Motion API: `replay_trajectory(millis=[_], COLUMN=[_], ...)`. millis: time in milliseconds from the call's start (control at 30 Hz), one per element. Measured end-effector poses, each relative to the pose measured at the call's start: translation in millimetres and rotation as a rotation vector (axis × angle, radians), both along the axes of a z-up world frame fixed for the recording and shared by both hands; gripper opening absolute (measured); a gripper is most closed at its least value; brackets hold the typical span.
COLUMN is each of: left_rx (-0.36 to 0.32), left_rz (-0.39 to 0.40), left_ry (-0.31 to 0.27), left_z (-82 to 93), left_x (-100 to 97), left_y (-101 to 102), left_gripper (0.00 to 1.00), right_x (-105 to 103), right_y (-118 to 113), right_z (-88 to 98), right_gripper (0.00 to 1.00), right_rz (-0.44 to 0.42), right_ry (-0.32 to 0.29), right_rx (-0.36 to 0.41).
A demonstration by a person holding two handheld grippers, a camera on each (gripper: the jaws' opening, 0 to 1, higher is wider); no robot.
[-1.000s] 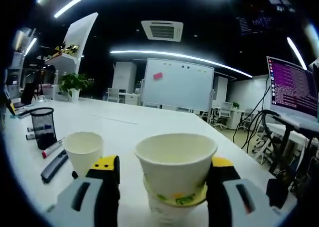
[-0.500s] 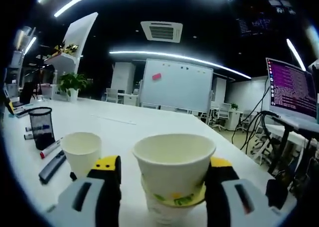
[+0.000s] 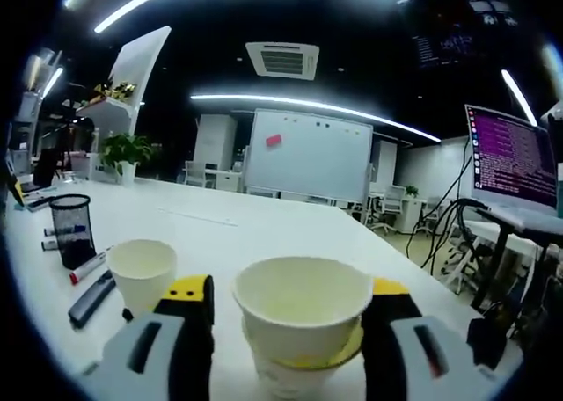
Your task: Place the scattered laser pointers and whiteboard markers into the pen holder and stack the scattered paper cups together
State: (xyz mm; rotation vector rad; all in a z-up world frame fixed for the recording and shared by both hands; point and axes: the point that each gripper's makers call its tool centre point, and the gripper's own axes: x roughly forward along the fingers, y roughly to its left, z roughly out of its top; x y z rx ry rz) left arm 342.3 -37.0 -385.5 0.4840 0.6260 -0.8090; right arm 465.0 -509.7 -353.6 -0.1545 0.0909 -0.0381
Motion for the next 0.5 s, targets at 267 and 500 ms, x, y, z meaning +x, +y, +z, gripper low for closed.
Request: replay_trajectory(millis=[267, 500], left_rx=[-0.001, -0.002], left_rz=[0.001, 0.001], left_ry=[0.002, 0.003], left_z=[-0.9, -1.5], left_x=[-1.4, -1.3], left_y=[0.0, 0.2], left_gripper=[0.54, 0.54], right_x=[-2.1, -3.6], right_y=[-1.4, -5.2], right_z=[0.1, 0.9], right_gripper=[0.69, 0.71], right_rz=[-0.010, -0.025], right_ry=[0.002, -0.002], right_rx=[-0.018, -0.024])
